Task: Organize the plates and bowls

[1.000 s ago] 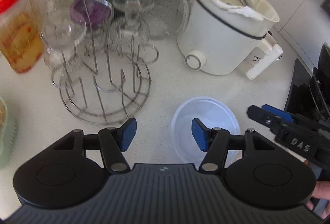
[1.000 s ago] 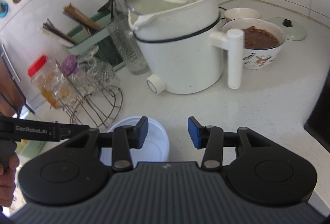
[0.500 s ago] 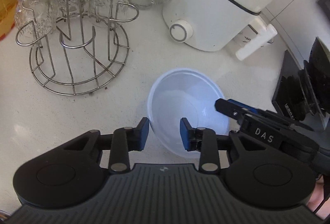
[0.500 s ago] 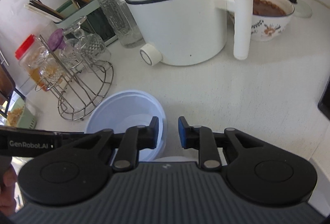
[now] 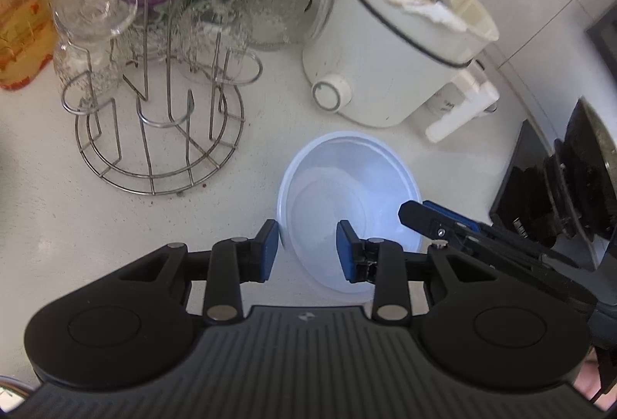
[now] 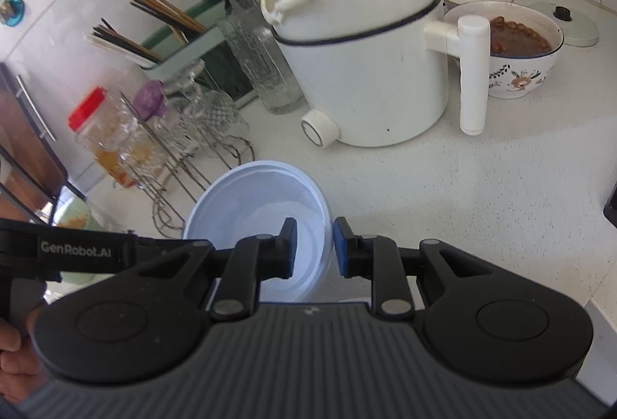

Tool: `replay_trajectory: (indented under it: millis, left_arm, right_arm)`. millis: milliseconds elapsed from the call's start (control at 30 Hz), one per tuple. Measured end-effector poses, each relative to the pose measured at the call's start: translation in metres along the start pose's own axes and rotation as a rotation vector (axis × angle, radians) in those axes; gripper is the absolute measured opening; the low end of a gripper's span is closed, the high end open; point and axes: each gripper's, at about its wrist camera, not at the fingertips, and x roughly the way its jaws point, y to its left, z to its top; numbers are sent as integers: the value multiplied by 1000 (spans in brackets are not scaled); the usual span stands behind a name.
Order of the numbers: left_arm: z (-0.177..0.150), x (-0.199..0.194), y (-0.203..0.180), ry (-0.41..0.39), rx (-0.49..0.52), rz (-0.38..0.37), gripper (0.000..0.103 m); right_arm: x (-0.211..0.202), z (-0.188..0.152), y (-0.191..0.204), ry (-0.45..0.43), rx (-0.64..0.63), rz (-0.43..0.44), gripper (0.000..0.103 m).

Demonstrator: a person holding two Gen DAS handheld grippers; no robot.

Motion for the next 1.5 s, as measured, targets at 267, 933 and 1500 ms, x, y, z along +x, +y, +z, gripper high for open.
replay_trajectory:
  millis: [267, 933, 1500]
  left_arm:
    - [-4, -38, -9, -57, -19, -10, 38]
    - [-32, -120, 16, -158, -101, -5, 38]
    - [-85, -141, 38, -183, -144, 48, 38]
  right_arm:
    - [-27, 4, 9, -17, -1, 48, 24]
    - [-58, -10, 53, -12, 16, 156, 24]
    - [-57, -45, 76, 79, -44, 177, 24]
